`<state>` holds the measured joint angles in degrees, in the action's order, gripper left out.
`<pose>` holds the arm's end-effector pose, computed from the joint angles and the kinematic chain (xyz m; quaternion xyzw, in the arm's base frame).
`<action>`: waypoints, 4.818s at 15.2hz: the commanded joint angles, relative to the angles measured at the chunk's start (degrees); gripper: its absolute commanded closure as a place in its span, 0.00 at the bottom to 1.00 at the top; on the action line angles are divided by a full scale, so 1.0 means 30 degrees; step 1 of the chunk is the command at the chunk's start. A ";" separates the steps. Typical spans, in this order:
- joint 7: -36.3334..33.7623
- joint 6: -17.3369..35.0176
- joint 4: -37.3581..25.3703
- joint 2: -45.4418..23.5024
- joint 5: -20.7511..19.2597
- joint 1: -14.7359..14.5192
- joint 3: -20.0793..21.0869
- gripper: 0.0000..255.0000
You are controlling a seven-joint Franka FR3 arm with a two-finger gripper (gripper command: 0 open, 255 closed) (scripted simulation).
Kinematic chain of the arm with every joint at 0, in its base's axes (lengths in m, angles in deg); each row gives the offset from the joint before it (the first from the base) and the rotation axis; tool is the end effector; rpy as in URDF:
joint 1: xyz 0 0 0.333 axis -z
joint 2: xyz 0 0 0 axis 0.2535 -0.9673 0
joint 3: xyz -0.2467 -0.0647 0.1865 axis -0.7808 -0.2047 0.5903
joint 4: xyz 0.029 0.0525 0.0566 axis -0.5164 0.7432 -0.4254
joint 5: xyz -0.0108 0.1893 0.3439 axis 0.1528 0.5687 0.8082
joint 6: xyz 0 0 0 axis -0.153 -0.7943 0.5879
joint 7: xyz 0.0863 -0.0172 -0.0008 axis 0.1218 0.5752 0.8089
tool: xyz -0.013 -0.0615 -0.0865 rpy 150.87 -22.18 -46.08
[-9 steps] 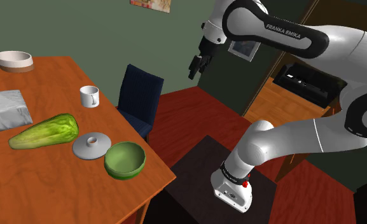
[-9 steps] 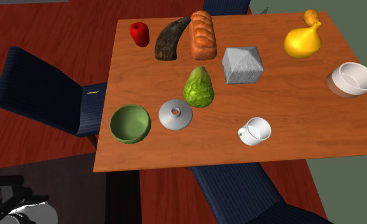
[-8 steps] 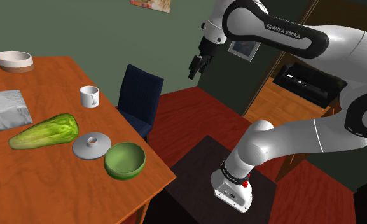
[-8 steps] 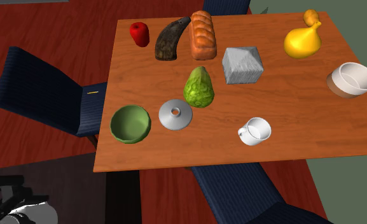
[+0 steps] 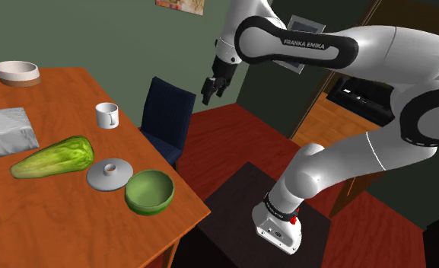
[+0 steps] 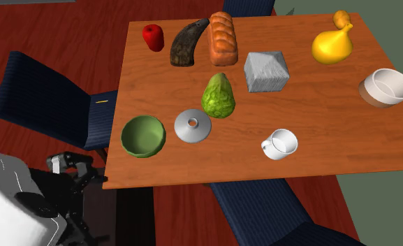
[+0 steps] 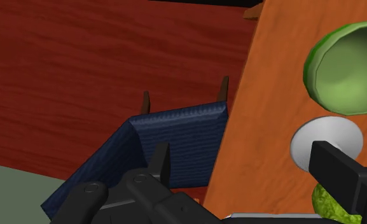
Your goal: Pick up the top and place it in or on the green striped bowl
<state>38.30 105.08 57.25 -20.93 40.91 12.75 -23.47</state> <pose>0.3832 0.0788 0.5560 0.9963 0.0572 0.0575 0.0295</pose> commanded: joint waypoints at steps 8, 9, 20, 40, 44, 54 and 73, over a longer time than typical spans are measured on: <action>-0.2644 0.3857 -0.0659 -0.5087 0.0143 -0.0476 0.2225 0.00; -0.2948 0.4211 -0.0886 -0.5739 0.0053 -0.0512 0.2442 0.00; -0.6667 0.6926 -0.4898 -1.3525 -0.2310 -0.1368 0.4056 0.00; -0.9826 0.7523 -1.4466 -2.4938 -0.5428 -0.4924 0.3203 0.00; -0.9897 0.7925 -1.4489 -2.5368 -0.5556 -0.4998 0.3090 0.00; -0.9895 0.7923 -1.4489 -2.5367 -0.5556 -0.4997 0.3091 1.00; -0.9519 0.5761 -1.4697 -2.3375 -0.4902 -0.4669 0.3617 1.00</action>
<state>9.68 122.83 13.23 -91.47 26.06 -1.30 -12.74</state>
